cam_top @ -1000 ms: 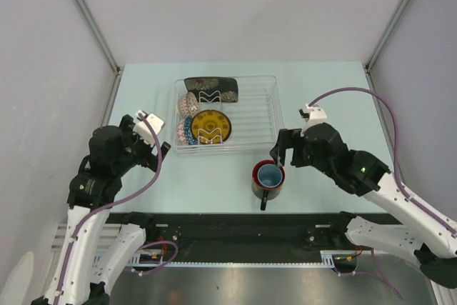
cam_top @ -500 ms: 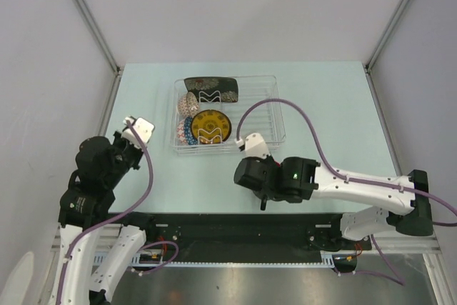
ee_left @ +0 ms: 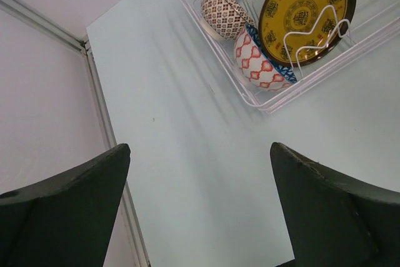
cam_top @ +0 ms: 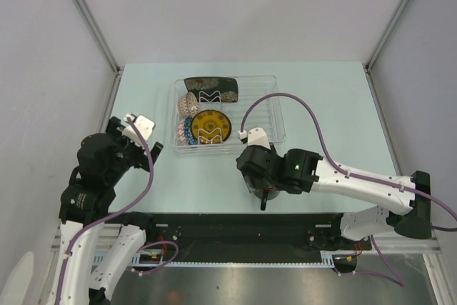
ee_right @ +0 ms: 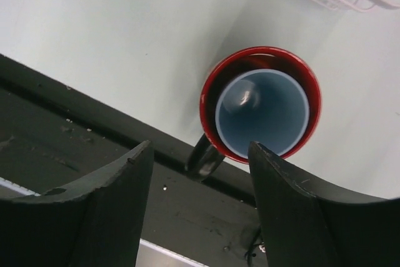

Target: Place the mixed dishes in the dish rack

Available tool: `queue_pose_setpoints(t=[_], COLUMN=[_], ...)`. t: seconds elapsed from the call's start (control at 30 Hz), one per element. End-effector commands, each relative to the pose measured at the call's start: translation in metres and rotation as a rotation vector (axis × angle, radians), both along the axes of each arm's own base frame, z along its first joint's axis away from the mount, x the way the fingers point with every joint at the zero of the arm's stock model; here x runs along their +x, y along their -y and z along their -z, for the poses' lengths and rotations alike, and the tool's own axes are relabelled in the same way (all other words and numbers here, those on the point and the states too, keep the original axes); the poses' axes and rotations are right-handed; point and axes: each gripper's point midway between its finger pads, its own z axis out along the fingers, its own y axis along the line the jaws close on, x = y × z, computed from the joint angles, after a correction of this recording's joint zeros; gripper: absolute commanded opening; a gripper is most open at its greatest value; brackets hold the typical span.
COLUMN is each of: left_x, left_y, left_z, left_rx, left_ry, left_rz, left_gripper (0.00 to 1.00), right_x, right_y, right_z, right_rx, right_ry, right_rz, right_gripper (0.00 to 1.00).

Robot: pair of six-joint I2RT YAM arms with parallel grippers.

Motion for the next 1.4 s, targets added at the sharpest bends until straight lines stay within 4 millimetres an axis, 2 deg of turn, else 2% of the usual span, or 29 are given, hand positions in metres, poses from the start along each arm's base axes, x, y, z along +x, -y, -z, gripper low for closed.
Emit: queue_pose_setpoints(t=[0.0, 0.1, 0.17, 0.27, 0.57, 0.87, 1.23, 1.37], left_x=[-0.001, 0.000, 0.000, 0.001, 0.002, 0.003, 0.006, 0.006], left_y=[0.004, 0.004, 0.005, 0.005, 0.006, 0.006, 0.007, 0.006], left_z=[0.002, 0.005, 0.004, 0.006, 0.013, 0.017, 0.024, 0.023], left_rx=[-0.017, -0.014, -0.016, -0.012, -0.007, -0.001, 0.008, 0.014], left_ry=[-0.004, -0.014, -0.011, -0.015, -0.026, -0.029, -0.039, -0.035], left_rz=[0.013, 0.015, 0.018, 0.022, 0.028, 0.031, 0.037, 0.038], left_gripper=[1.00, 1.00, 1.00, 1.00, 1.00, 1.00, 1.00, 1.00], right_x=[-0.006, -0.001, 0.005, 0.010, 0.026, 0.042, 0.041, 0.039], right_y=[-0.016, -0.013, -0.007, -0.001, 0.009, 0.015, 0.012, 0.014], right_z=[0.010, 0.019, 0.030, 0.042, 0.051, 0.058, 0.066, 0.076], right_rx=[0.048, 0.036, 0.027, 0.021, 0.018, 0.029, 0.024, 0.000], right_ry=[-0.054, -0.067, -0.092, -0.113, -0.122, -0.138, -0.165, -0.179], right_rz=[-0.032, -0.017, 0.008, 0.027, 0.058, 0.088, 0.073, 0.070], right_gripper=[0.68, 0.66, 0.59, 0.60, 0.63, 0.56, 0.56, 0.53])
